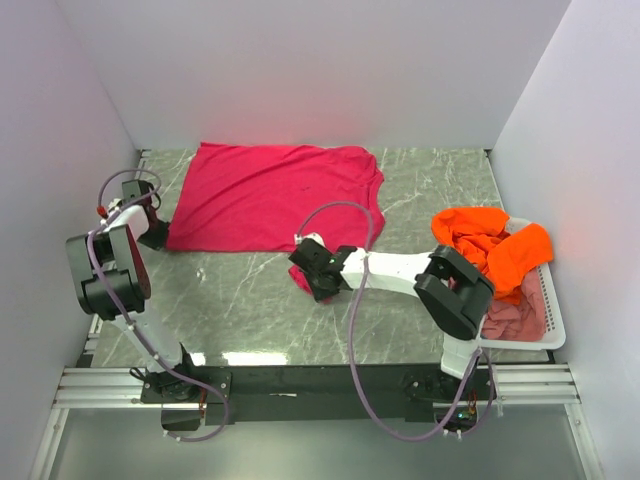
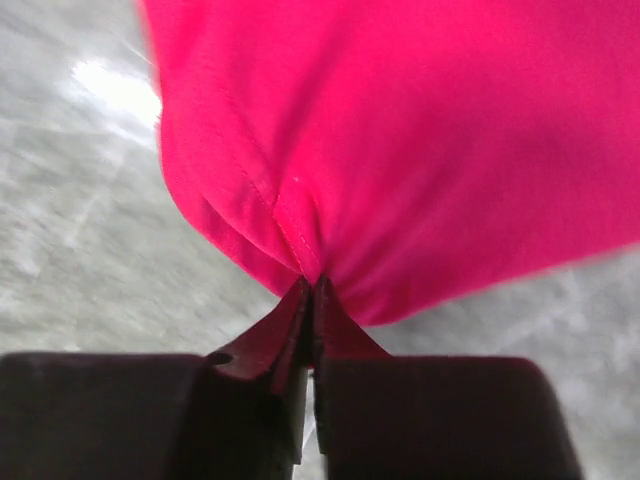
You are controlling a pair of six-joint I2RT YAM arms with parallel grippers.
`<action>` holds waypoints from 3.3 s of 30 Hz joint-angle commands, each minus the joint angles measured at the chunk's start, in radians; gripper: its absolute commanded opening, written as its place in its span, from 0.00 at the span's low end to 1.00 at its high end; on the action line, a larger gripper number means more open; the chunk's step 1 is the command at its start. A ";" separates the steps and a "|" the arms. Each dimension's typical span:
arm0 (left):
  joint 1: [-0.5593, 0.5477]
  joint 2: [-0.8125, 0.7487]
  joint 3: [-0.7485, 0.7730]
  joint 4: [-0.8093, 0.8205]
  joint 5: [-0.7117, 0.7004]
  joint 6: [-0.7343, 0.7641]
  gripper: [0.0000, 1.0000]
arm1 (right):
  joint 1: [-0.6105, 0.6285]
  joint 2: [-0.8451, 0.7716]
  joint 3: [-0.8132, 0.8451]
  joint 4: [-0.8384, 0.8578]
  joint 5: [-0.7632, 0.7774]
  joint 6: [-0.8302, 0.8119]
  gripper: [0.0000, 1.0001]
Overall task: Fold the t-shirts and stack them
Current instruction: Flatten the tshirt out
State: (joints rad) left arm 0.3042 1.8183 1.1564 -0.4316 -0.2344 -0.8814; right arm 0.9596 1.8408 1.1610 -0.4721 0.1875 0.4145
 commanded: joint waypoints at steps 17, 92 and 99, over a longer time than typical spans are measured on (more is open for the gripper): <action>-0.134 -0.730 -0.454 -0.457 -0.158 -0.496 0.01 | -0.002 -0.652 -0.448 -0.356 -0.264 0.257 0.00; -0.137 -0.360 0.269 0.365 0.015 0.013 0.01 | -0.663 -0.330 0.631 -0.044 -0.122 -0.457 0.00; -0.145 0.148 0.469 0.397 0.090 0.105 0.01 | -0.691 0.075 0.730 -0.020 -0.307 -0.456 0.00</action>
State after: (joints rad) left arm 0.1600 1.8507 1.4597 -0.1532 -0.1726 -0.8478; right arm 0.2718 1.8397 1.7668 -0.5461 -0.0223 -0.0555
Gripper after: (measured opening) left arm 0.016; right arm 0.009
